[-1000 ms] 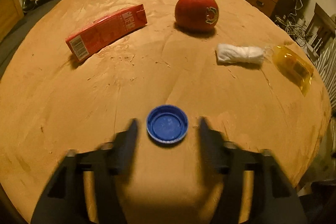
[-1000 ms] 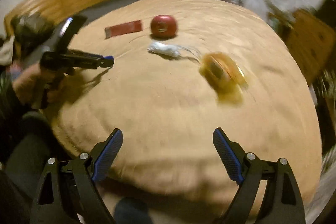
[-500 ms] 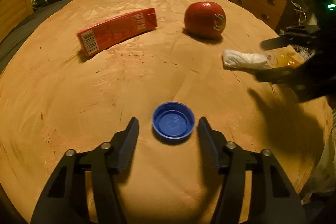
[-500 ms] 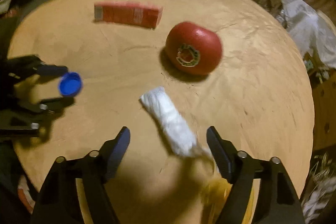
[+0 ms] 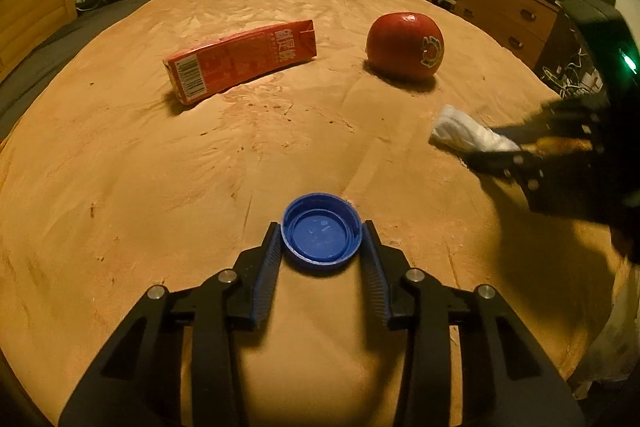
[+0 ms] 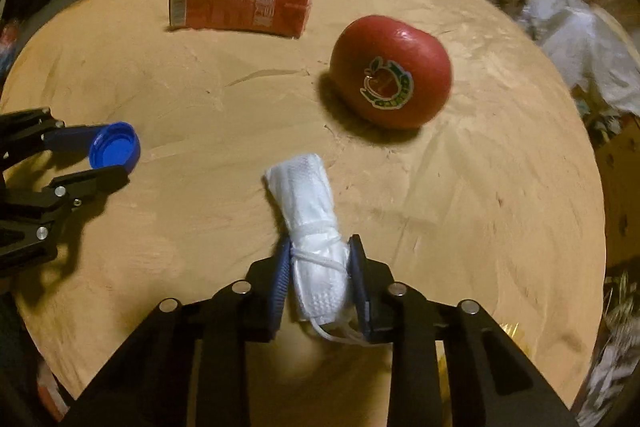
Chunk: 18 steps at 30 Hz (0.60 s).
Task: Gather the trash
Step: 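Lift the blue cap and white bundle with both tools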
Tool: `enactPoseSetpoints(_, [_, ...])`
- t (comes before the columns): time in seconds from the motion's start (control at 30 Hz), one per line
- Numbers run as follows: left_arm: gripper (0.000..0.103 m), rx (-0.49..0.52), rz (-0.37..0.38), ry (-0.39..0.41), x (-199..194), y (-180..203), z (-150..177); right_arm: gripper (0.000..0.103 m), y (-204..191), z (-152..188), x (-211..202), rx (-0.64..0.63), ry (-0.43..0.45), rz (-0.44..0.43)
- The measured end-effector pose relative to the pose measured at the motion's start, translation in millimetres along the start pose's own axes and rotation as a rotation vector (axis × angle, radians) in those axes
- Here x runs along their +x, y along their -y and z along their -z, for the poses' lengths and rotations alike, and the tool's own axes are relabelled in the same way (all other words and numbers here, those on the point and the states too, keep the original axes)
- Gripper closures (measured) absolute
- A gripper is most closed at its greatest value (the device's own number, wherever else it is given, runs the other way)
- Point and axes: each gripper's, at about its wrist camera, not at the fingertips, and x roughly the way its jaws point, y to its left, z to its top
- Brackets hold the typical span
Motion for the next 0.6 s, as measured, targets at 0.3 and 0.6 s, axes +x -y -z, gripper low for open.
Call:
enactPoseSetpoints(0.3, [0.064, 0.012, -0.055, 0.091, -45.8, 12.5, 5.1, 0.074, -17.2, 64.2, -82.6, 0.276, 0.205, 0.026])
enactPoseSetpoints(0.6, [0.064, 0.073, -0.071, 0.280, -140.8, 55.2, 12.9, 0.074, -55.7, 126.6, -205.8, 0.451, 0.486, 0.181])
